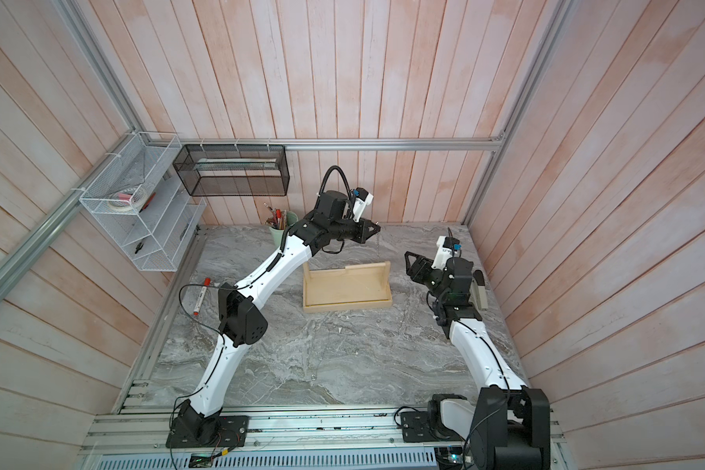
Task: Hang the necklace on the jewelry display stand
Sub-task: Hang the necklace on the stand.
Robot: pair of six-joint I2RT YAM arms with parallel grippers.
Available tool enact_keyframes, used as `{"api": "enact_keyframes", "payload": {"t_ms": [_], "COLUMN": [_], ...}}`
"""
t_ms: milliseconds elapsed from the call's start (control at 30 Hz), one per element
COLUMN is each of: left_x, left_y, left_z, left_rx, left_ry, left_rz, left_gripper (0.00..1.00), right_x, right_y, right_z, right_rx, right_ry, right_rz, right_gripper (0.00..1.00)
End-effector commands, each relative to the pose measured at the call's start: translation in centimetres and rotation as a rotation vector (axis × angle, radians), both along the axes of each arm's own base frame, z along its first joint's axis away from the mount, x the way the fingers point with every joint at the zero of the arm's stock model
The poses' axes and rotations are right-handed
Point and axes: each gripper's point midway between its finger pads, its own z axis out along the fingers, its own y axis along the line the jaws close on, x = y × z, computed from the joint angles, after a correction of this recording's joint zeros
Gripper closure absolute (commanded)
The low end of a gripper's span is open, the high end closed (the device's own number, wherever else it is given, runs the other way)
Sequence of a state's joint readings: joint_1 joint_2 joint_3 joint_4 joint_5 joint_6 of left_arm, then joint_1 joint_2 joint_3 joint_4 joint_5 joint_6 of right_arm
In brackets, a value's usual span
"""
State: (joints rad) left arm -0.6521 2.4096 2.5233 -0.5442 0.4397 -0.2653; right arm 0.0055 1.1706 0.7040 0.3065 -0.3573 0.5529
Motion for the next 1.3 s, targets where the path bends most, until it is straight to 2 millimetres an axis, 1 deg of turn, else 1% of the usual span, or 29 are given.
{"api": "enact_keyframes", "payload": {"t_ms": [0,233,367,667,933,1033,1267], "left_x": [-0.1,0.5,0.5,-0.1,-0.6,-0.5,-1.0], "left_y": [1.1,1.7,2.0,2.5,2.0,2.3,3.2], "left_z": [2.4,3.3,3.6,3.4,3.1,3.0,3.7], "left_rx": [0.006,0.011,0.011,0.024,0.027,0.040,0.069], "left_ry": [-0.056,-0.084,-0.087,-0.074,-0.063,-0.062,-0.077], "left_rz": [0.035,0.080,0.081,0.081,0.062,0.073,0.085], "left_gripper": [1.00,1.00,1.00,1.00,1.00,1.00,1.00], "right_x": [-0.1,-0.2,-0.2,-0.2,-0.3,-0.3,-0.3], "right_y": [-0.2,-0.1,-0.1,-0.2,-0.3,-0.2,-0.3], "right_z": [0.4,0.2,0.2,0.0,-0.1,-0.1,-0.1], "right_rx": [-0.001,-0.001,0.000,0.003,0.002,0.002,0.005], "right_ry": [-0.025,-0.022,-0.022,-0.022,-0.020,-0.019,-0.019], "right_rz": [-0.004,-0.003,-0.004,-0.008,-0.011,-0.011,-0.014], "right_gripper": [0.41,0.41,0.41,0.41,0.41,0.41,0.41]}}
